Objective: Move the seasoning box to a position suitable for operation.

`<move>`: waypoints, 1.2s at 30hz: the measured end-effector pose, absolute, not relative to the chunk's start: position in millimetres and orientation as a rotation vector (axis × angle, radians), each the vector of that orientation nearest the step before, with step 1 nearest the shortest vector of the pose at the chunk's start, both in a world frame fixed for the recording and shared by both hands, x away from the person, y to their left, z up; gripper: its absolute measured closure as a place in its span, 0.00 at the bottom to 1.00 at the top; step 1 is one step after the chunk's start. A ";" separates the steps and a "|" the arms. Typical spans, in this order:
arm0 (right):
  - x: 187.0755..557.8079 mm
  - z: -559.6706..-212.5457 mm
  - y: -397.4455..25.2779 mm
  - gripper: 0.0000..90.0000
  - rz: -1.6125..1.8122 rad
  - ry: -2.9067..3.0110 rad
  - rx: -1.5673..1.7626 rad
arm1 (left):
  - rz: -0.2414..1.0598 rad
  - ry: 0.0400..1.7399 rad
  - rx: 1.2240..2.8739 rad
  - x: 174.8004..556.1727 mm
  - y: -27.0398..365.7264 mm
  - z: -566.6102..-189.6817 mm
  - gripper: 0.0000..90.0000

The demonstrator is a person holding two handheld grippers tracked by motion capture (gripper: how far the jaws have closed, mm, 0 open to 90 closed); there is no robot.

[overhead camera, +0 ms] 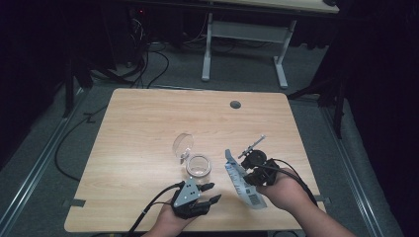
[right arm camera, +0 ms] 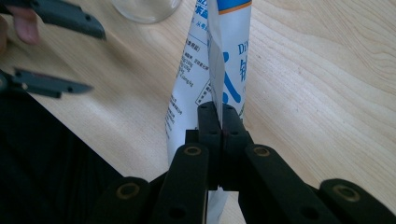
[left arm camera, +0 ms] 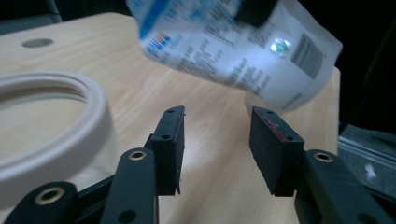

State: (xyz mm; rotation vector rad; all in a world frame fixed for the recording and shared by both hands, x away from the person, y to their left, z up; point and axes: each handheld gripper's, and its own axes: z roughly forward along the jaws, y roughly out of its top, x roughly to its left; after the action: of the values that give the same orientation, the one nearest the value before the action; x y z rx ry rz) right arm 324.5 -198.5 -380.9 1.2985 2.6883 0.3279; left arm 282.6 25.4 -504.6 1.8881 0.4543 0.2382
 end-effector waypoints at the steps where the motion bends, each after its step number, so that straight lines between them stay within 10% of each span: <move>1: 324.6 -380.3 -197.9 1.00 0.332 2.692 1.288 | 0.233 0.453 1.890 281.4 25.0 -505.9 0.60; 36: 319.0 -357.8 -162.0 1.00 0.393 2.707 1.250 | 0.179 0.414 1.930 270.1 3.3 -522.4 0.47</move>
State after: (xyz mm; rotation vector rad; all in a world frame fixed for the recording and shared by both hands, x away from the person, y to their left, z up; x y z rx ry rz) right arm 319.0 -162.0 -357.8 1.2499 2.7070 0.3930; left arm 270.1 3.3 -522.4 1.9300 0.4142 0.1791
